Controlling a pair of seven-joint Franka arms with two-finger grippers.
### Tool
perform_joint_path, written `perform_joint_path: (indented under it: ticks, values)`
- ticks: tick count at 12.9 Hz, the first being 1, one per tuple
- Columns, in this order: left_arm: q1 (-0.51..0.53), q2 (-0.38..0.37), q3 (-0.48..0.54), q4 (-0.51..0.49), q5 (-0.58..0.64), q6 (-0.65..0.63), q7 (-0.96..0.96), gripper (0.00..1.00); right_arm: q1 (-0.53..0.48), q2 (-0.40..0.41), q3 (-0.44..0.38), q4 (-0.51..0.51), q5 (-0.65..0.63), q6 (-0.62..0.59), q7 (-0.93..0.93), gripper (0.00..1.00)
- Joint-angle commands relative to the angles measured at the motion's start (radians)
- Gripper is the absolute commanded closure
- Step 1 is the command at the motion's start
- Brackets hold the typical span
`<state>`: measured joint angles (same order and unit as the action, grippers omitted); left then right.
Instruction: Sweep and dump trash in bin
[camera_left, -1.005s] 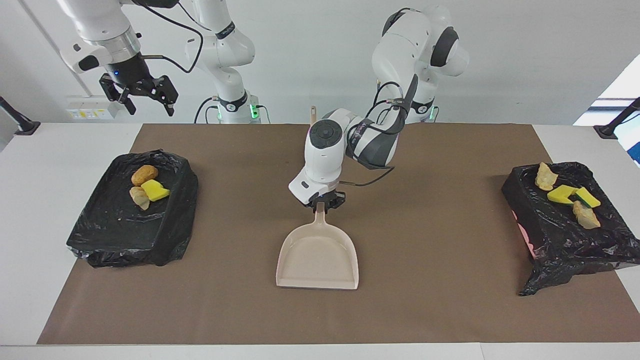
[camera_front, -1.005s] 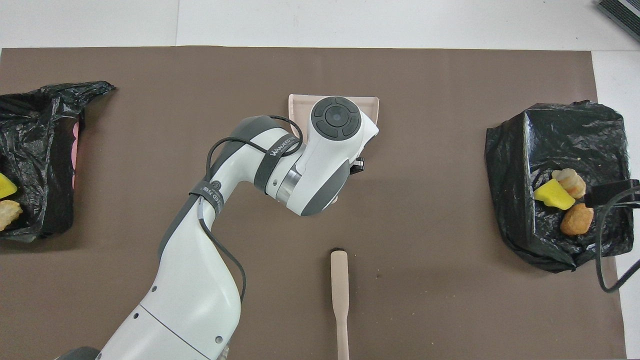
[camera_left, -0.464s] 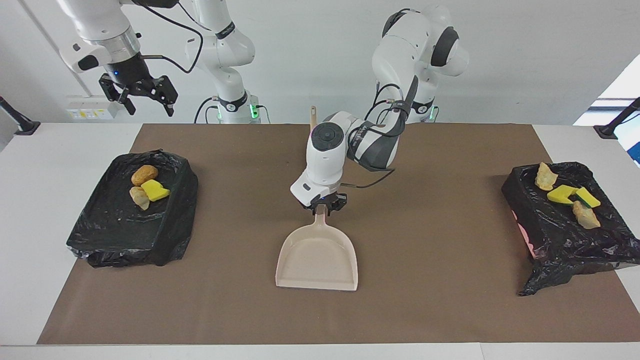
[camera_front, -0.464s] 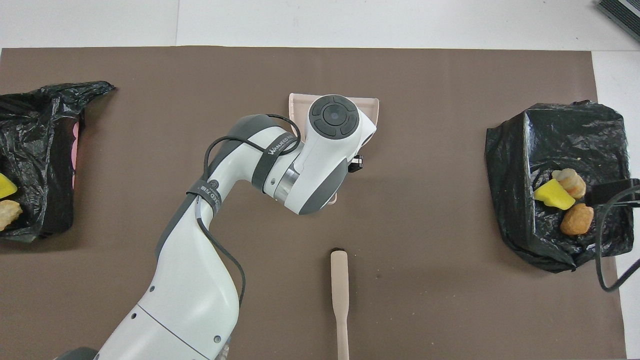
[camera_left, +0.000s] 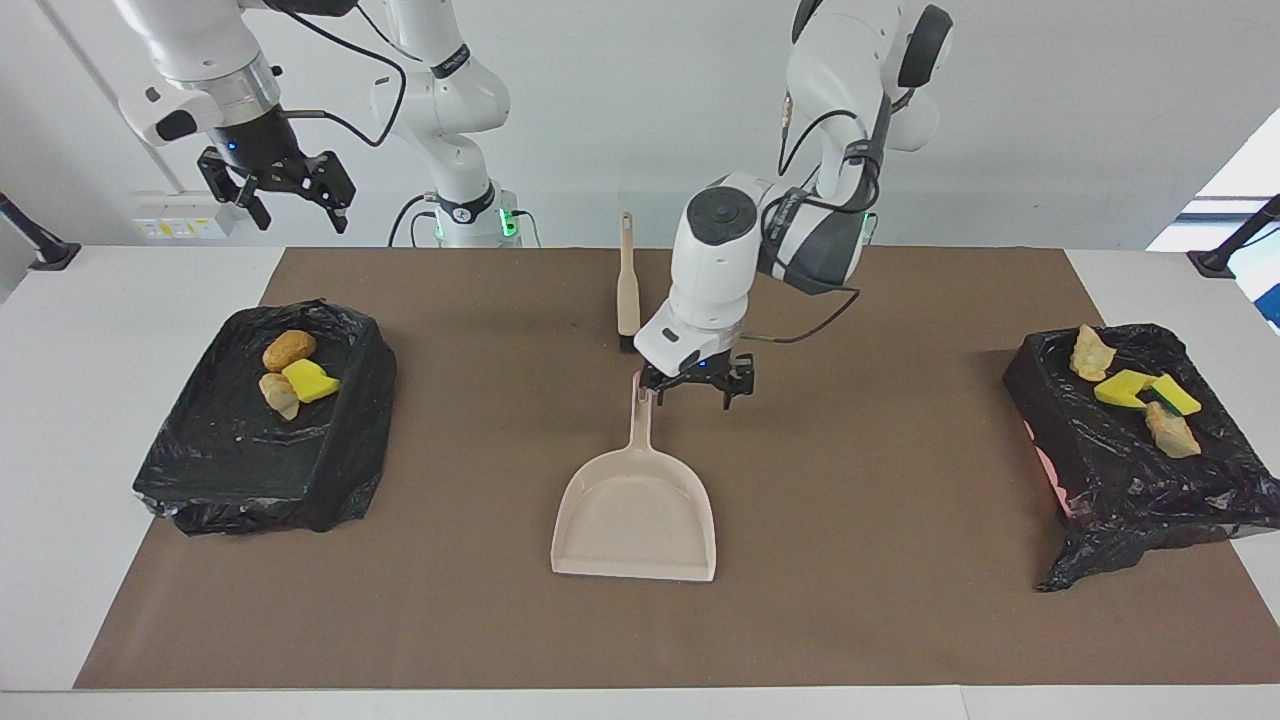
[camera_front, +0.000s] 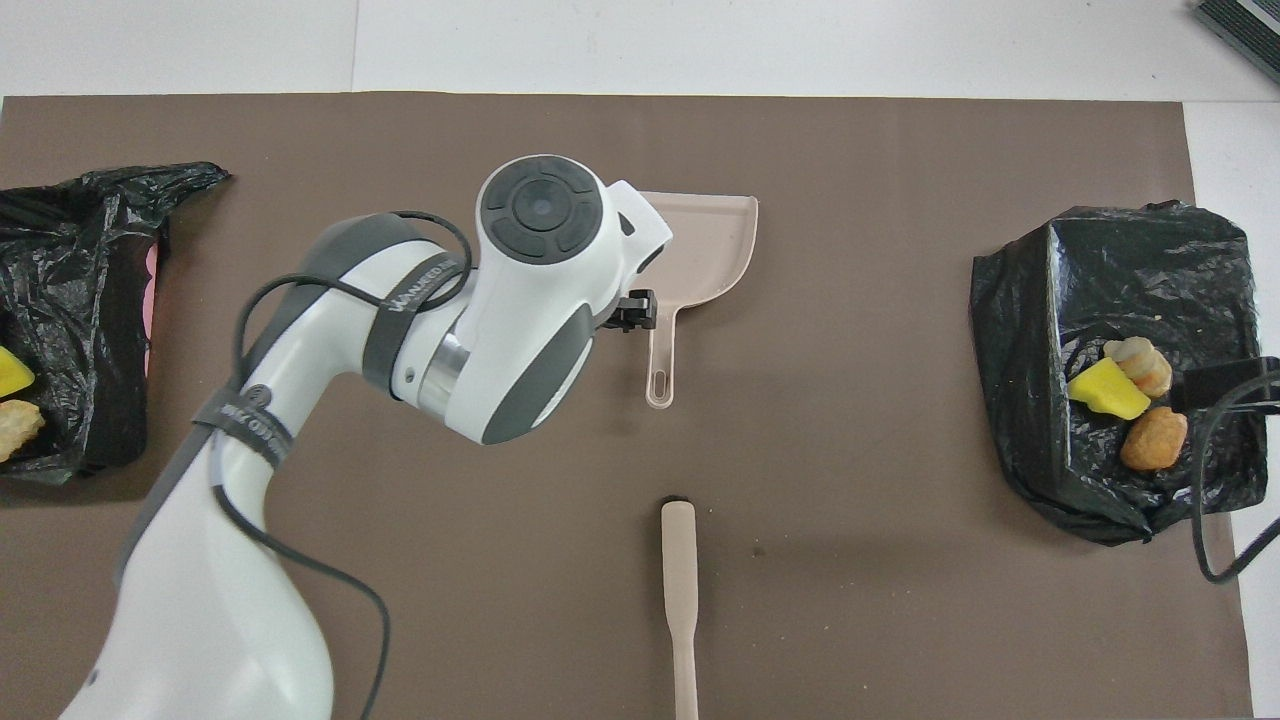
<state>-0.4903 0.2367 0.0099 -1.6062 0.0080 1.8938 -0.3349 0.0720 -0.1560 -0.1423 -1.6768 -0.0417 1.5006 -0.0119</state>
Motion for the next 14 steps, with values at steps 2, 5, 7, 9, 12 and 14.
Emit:
perform_joint_path:
  ticks: [2, 5, 7, 9, 12, 14]
  values:
    - [0.126, -0.198, -0.007, -0.080, 0.013, -0.120, 0.201, 0.00, -0.003, -0.016, 0.006, -0.001, -0.006, -0.011, -0.011, 0.00]
    - [0.251, -0.250, 0.001, -0.009, -0.002, -0.246, 0.353, 0.00, 0.000, -0.017, 0.007, -0.006, -0.001, -0.002, -0.008, 0.00]
    - [0.303, -0.249, 0.001, 0.080, -0.016, -0.353, 0.421, 0.00, 0.003, -0.019, 0.007, -0.006, -0.001, -0.002, -0.008, 0.00]
    - [0.338, -0.247, 0.002, 0.133, -0.013, -0.413, 0.430, 0.00, 0.005, -0.019, 0.007, -0.007, -0.001, -0.002, -0.008, 0.00]
    - [0.363, -0.244, 0.001, 0.184, -0.014, -0.456, 0.432, 0.00, 0.005, -0.019, 0.007, -0.009, -0.001, 0.000, -0.008, 0.00]
    - [0.365, -0.282, -0.002, 0.136, -0.016, -0.455, 0.438, 0.00, 0.005, -0.019, 0.007, -0.009, -0.001, 0.000, -0.008, 0.00]
